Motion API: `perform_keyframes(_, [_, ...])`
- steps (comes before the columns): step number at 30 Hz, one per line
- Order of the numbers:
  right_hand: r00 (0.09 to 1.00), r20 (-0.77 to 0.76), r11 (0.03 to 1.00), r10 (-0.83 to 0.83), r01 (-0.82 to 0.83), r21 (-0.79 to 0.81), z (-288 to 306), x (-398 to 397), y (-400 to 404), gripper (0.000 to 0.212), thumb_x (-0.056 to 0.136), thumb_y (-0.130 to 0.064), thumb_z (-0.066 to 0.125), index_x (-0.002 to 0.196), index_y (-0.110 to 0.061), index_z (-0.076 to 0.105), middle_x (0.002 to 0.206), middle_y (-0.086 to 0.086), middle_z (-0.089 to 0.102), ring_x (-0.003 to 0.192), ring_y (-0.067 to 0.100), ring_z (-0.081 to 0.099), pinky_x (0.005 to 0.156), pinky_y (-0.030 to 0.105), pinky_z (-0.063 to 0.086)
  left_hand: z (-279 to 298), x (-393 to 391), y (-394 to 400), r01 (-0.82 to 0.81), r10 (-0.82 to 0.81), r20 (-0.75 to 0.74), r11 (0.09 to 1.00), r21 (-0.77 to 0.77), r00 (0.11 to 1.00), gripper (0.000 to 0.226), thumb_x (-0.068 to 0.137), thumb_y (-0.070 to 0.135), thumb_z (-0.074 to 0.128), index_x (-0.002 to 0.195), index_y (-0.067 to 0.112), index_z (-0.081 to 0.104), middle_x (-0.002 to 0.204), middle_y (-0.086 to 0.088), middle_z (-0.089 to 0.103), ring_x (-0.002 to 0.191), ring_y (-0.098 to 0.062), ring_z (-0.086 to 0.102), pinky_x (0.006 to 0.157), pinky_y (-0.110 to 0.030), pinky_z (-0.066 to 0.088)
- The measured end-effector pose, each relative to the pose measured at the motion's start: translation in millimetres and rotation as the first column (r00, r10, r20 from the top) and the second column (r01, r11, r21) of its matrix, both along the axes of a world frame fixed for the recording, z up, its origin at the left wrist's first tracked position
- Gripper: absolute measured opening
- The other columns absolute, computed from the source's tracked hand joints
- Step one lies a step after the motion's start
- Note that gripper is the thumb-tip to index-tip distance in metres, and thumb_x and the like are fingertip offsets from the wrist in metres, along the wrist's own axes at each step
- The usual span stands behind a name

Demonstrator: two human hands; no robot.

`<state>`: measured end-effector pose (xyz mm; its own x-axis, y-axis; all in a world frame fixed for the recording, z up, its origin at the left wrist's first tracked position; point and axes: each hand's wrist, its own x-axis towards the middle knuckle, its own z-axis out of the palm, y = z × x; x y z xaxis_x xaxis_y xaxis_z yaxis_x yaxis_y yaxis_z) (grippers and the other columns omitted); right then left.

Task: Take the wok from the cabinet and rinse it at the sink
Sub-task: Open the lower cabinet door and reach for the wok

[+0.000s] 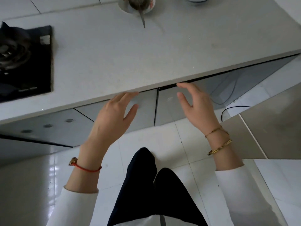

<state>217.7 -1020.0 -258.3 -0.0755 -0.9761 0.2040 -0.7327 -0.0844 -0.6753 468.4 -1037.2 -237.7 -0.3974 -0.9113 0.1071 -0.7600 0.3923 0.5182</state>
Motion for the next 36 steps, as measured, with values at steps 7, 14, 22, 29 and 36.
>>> perform_keyframes(7, [0.998, -0.067, 0.996, -0.021, 0.015, -0.092, -114.4, -8.9, 4.3, 0.032, 0.097, -0.026, 0.048, 0.123, -0.011, 0.059, 0.12, 0.001, 0.064, 0.113, 0.022, 0.057, 0.097, 0.037, 0.046, -115.4, -10.4, 11.1, -0.017, 0.018, 0.01, 0.995, -0.1, 1.0, 0.038, 0.099, 0.029, 0.049, 0.135, 0.018, 0.052, 0.132, 0.002, 0.059, 0.112, -0.02, 0.061, 0.088, -0.033, 0.051])
perform_keyframes(14, [0.998, -0.065, 0.979, -0.019, 0.005, -0.202, -220.2, -12.6, 2.0, 0.032, 0.097, -0.025, 0.049, 0.123, -0.011, 0.06, 0.12, 0.0, 0.065, 0.115, 0.018, 0.056, 0.098, 0.034, 0.046, -228.9, -19.8, 14.7, -0.022, 0.024, 0.008, 0.98, -0.198, 1.0, 0.036, 0.099, 0.028, 0.05, 0.134, 0.019, 0.053, 0.128, 0.002, 0.06, 0.078, -0.021, 0.058, 0.08, -0.028, 0.047])
perform_keyframes(22, [0.999, -0.05, 0.926, 0.0, -0.019, -0.378, -297.8, -18.6, 8.0, 0.029, 0.096, -0.023, 0.051, 0.121, -0.011, 0.061, 0.118, 0.0, 0.066, 0.113, 0.016, 0.057, 0.097, 0.031, 0.046, -315.3, -34.2, 15.7, -0.06, 0.043, -0.058, 0.938, -0.342, 0.997, 0.038, 0.099, 0.028, 0.05, 0.135, 0.018, 0.052, 0.128, 0.001, 0.06, 0.11, -0.023, 0.058, 0.091, -0.031, 0.045])
perform_keyframes(29, [0.998, 0.059, 0.894, 0.004, 0.023, -0.448, -294.1, -26.0, -7.1, 0.029, 0.097, -0.025, 0.051, 0.121, -0.013, 0.061, 0.117, -0.004, 0.066, 0.113, 0.012, 0.059, 0.096, 0.033, 0.049, -326.8, -55.5, -1.0, -0.103, 0.038, -0.144, 0.877, -0.469, 0.989, 0.039, 0.098, 0.026, 0.05, 0.135, 0.014, 0.051, 0.122, -0.002, 0.06, 0.113, -0.022, 0.054, 0.095, -0.034, 0.046])
perform_keyframes(36, [0.954, 0.298, 0.914, 0.025, 0.098, -0.393, -258.6, -20.5, -45.8, 0.027, 0.096, -0.023, 0.054, 0.117, -0.011, 0.063, 0.112, 0.001, 0.069, 0.1, 0.007, 0.062, 0.089, 0.02, 0.052, -321.4, -77.4, -35.9, -0.143, 0.043, -0.219, 0.873, -0.467, 0.975, 0.041, 0.097, 0.026, 0.05, 0.135, 0.012, 0.049, 0.125, -0.005, 0.058, 0.113, -0.025, 0.056, 0.094, -0.043, 0.047])
